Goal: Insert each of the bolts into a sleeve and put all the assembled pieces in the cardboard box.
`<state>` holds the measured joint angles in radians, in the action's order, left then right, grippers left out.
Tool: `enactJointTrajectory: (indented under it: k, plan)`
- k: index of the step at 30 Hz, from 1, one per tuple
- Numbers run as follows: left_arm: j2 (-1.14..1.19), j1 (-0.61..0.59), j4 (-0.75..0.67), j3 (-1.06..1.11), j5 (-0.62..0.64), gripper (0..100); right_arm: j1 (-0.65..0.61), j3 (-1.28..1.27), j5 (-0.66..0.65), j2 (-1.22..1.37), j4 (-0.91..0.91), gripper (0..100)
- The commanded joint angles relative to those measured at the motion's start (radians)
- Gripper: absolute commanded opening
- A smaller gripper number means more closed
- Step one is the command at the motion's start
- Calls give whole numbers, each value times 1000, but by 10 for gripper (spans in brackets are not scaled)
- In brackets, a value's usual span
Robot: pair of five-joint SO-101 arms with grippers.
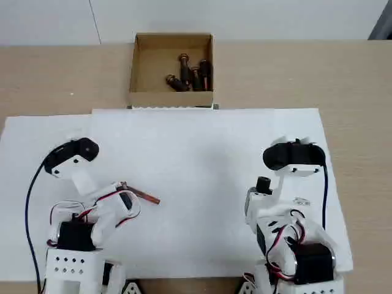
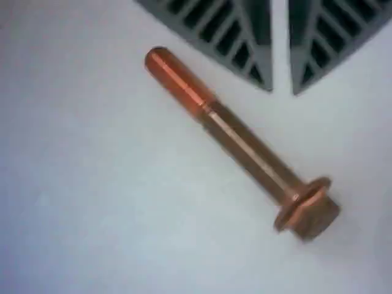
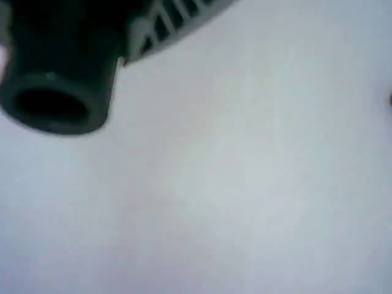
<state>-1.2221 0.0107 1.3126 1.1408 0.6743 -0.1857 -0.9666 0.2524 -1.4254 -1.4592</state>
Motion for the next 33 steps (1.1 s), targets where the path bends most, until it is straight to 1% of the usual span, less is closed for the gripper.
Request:
enactJointTrajectory:
  k: [1,4,8,15,18,25,33]
  plan:
    - [-5,6,-68,-8,103,66,2,8,0,-7,22,3]
    - [-3,9,-98,-5,112,117,2,-11,0,-7,22,3]
    - [-3,8,-107,-5,120,120,4,-40,0,-7,22,3]
    - [-3,8,-109,7,241,120,4,-44,-2,-7,58,3]
    - [-5,8,-150,53,273,119,4,-44,-2,-7,62,3]
    - [-5,9,-296,182,278,119,4,-46,-2,-7,62,3]
    - [-3,9,-315,225,278,122,4,-77,-2,-7,65,3]
